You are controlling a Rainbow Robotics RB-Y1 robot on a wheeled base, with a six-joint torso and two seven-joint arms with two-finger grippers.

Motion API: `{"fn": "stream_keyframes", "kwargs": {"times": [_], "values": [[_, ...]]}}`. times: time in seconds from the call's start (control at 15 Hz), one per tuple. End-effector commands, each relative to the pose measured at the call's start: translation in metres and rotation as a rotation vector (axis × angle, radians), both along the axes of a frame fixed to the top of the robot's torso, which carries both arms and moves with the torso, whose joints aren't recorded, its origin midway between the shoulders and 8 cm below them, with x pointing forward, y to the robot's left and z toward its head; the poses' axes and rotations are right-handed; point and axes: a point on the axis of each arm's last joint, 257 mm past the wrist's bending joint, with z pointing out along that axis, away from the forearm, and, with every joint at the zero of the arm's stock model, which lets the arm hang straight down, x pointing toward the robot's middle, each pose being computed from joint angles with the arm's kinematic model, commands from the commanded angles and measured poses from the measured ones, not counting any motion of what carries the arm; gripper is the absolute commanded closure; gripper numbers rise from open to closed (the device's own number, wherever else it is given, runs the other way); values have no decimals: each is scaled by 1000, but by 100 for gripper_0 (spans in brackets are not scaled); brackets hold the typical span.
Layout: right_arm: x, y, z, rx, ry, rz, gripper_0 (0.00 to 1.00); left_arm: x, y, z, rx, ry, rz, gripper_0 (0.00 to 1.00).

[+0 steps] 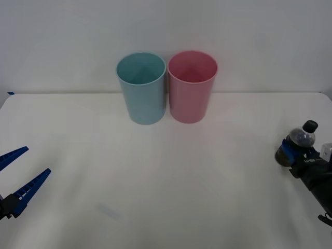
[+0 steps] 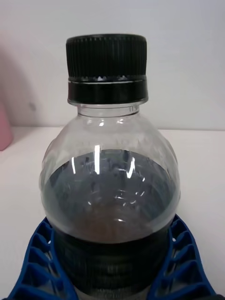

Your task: Grasp the object on the table and drop it into the matching bin: aluminum can to the light blue bin, PET bottle to the pink bin.

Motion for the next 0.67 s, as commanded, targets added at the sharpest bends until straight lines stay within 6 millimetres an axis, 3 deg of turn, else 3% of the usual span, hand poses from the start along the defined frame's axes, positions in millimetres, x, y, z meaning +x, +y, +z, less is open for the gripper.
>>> {"fn": "stream_keyframes", "kwargs": {"times": [0.07,0.67], "values": [[-2,6,3,6,-12,26,100,0,0,0,0,0,0,0],[-18,46,62,4,-90,135,100,0,0,0,0,0,0,0]]}}
